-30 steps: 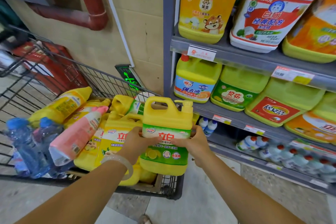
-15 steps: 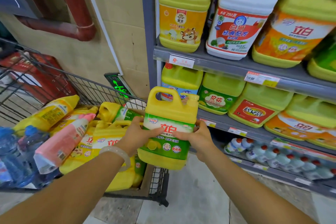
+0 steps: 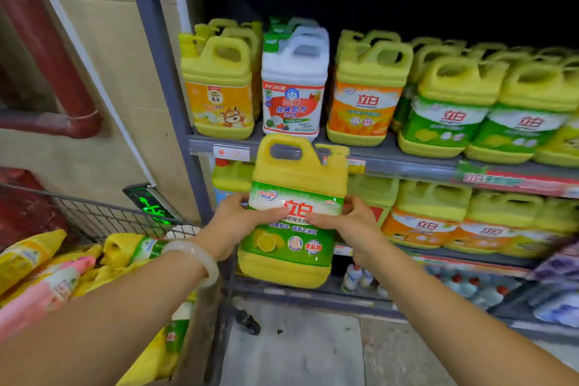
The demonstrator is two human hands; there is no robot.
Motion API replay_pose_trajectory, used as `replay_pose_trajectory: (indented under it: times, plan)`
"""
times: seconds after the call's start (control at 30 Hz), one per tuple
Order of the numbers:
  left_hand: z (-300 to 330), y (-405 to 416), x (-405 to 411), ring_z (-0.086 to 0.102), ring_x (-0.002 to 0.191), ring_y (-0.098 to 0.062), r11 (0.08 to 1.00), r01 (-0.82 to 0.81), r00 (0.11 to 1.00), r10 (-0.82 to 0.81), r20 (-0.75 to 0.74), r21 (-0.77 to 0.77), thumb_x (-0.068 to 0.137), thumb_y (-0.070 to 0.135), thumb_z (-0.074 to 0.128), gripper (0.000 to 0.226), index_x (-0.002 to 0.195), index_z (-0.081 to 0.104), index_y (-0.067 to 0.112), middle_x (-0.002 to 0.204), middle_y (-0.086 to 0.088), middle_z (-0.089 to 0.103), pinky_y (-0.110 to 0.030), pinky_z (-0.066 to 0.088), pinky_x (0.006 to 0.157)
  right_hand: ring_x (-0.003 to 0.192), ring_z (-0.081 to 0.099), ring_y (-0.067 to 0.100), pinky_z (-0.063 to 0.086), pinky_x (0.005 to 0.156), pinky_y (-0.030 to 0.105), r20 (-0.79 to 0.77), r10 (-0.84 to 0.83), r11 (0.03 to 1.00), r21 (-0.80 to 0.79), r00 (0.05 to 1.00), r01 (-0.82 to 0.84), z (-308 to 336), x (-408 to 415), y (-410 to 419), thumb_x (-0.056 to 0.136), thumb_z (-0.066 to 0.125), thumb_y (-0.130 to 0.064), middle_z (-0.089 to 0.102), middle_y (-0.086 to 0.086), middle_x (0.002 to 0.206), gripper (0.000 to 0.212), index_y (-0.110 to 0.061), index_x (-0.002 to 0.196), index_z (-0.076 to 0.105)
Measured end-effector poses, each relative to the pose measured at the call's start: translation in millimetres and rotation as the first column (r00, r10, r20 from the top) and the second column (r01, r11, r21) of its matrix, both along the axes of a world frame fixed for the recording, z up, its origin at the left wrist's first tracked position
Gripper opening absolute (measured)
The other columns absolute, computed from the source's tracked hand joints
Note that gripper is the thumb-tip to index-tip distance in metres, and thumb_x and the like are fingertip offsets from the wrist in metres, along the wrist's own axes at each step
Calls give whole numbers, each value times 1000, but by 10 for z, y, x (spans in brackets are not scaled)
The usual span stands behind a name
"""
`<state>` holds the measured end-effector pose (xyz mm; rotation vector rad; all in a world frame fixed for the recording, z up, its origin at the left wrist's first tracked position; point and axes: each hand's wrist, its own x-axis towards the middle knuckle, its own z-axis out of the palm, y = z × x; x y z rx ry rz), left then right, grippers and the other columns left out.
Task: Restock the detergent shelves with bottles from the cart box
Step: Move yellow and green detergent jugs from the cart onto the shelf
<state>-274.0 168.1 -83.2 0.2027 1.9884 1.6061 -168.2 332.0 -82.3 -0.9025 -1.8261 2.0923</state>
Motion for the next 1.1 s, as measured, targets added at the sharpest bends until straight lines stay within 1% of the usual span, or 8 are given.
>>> replay_pose_trajectory:
  times: [0.13,0.27,0.37,0.57,0.87,0.93,1.0,1.1]
  plan:
    - [411,637,266,69,90,-19,995,100,989,-100,-114,1,46,38,92,77,110,57,14,103,-2,70,-38,56,84,78,65,15,52,66,31,-51,-90,994,54,995,93,435,450,540,59,86,-4,64,0,91,69,-12,113,45]
    - [873,1306,640,63,76,-3,972,226,943,-202,-264,66,55,31,88,46,89,59,22,91,6,68,-18,50,63,80,63,13,47,57,23,-120,-186,970,137,975,202,927,961,1076,60,86,-6,64,5,106,73,-14,120,44]
    - [1213,1757,896,61,68,1,949,296,904,-241,-353,108,61,25,87,34,77,57,25,82,10,66,-15,50,59,77,62,8,44,53,21,-177,-223,948,188,959,255,1300,1335,1418,64,84,-7,65,-2,97,69,-16,119,44]
    - [1782,2550,1225,71,86,-18,895,417,854,-325,-406,161,19,56,91,104,108,61,12,101,-1,72,-40,57,82,89,70,24,56,70,36,-286,-336,870,272,898,412,1876,1833,1976,45,87,-16,70,8,105,86,-8,124,52]
    - [2801,3489,1232,71,84,-14,808,504,794,-293,-533,305,46,35,92,68,104,66,12,97,-1,74,-31,58,75,61,70,7,45,39,13,-458,-278,787,395,845,473,2863,1905,2735,67,78,-8,72,0,90,47,-11,110,60]
    - [3119,3647,1134,72,83,-15,807,506,770,-264,-581,304,33,44,93,90,112,63,11,100,-1,73,-31,59,73,64,71,8,52,46,17,-501,-240,767,426,831,479,3175,1805,2889,61,79,-13,73,2,91,50,-13,107,59]
    - [3433,3774,986,73,76,-13,806,501,743,-216,-633,314,37,44,92,85,110,64,11,96,-1,74,-25,58,62,76,73,11,58,64,26,-540,-206,729,471,816,496,3486,1656,3052,55,81,-18,74,1,94,59,-12,110,60]
    - [3829,3892,780,73,75,-12,830,446,698,-89,-711,334,37,50,88,78,104,67,15,90,2,75,-26,56,65,73,72,5,54,56,19,-591,-129,675,536,797,507,3874,1341,3275,68,80,-15,74,-4,88,45,-11,109,62]
